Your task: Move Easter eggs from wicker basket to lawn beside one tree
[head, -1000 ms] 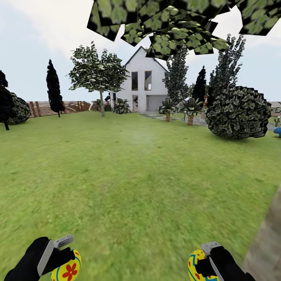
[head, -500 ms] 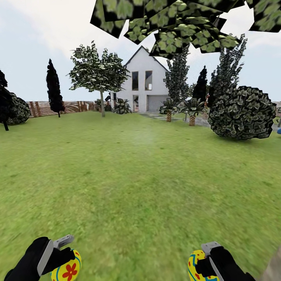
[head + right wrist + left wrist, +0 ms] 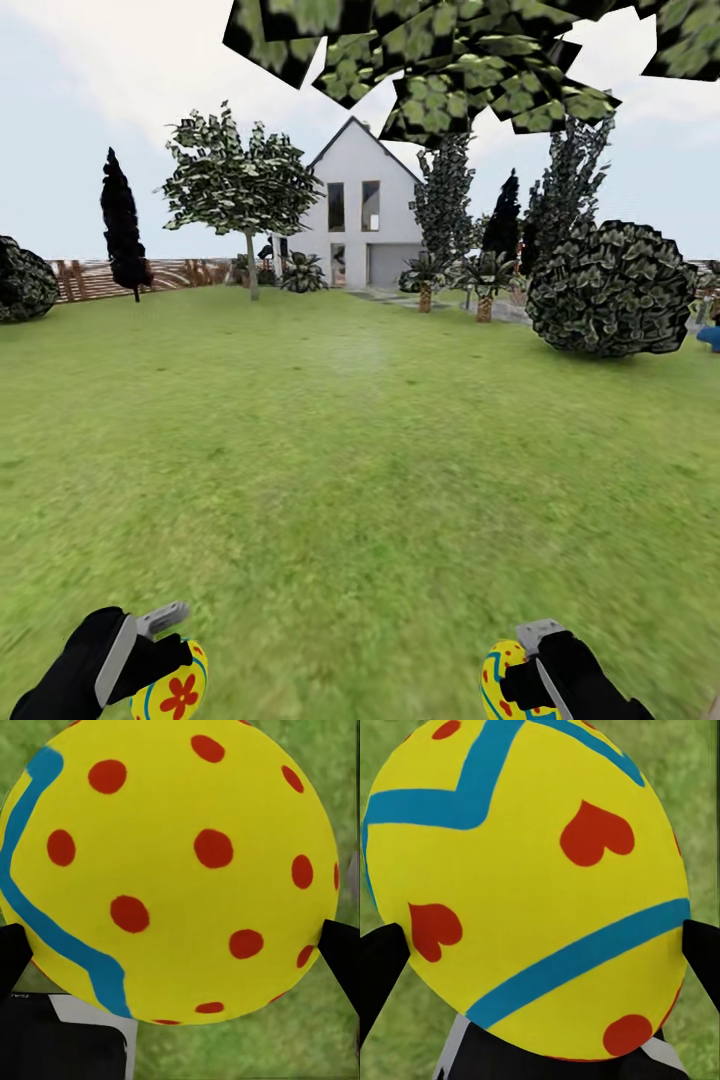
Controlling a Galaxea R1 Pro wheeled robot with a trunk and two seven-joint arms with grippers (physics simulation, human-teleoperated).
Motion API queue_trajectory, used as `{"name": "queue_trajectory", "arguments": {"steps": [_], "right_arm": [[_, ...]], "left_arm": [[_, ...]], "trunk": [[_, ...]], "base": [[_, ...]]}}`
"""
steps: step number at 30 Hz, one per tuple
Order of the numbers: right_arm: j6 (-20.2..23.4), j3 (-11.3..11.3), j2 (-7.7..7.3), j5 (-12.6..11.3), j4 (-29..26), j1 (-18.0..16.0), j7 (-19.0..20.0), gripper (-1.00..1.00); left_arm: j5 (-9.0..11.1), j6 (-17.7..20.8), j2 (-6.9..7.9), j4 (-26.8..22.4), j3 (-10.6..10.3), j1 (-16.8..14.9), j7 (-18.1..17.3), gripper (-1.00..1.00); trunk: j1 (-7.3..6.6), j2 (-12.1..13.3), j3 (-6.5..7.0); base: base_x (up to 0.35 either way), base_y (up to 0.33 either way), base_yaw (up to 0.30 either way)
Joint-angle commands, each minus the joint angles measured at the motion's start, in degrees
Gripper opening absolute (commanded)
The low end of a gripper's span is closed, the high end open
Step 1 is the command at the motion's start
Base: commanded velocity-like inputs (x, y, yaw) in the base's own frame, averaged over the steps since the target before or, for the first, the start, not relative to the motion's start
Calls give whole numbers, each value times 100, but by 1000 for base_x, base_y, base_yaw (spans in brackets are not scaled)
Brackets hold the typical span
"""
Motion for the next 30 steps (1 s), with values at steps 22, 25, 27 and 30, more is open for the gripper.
{"name": "queue_trajectory", "arguments": {"steps": [22,25,27,30], "right_arm": [[24,14,0,50,-2,-3,45,-100],[29,13,0,49,-3,-3,45,-100],[29,13,0,52,-3,-3,46,-100],[29,13,-1,48,-3,-3,46,-100]], "left_arm": [[19,26,-9,-6,-9,0,13,-100],[19,20,-9,-6,1,0,30,-100],[19,25,-8,-6,8,0,30,-100],[19,22,-9,-6,-8,-1,28,-100]], "trunk": [[2,-5,-3],[2,-5,-3],[2,-5,-3],[2,-5,-3]], "base": [[1,1,-296],[0,0,-293],[0,0,-299],[0,0,-300]]}}
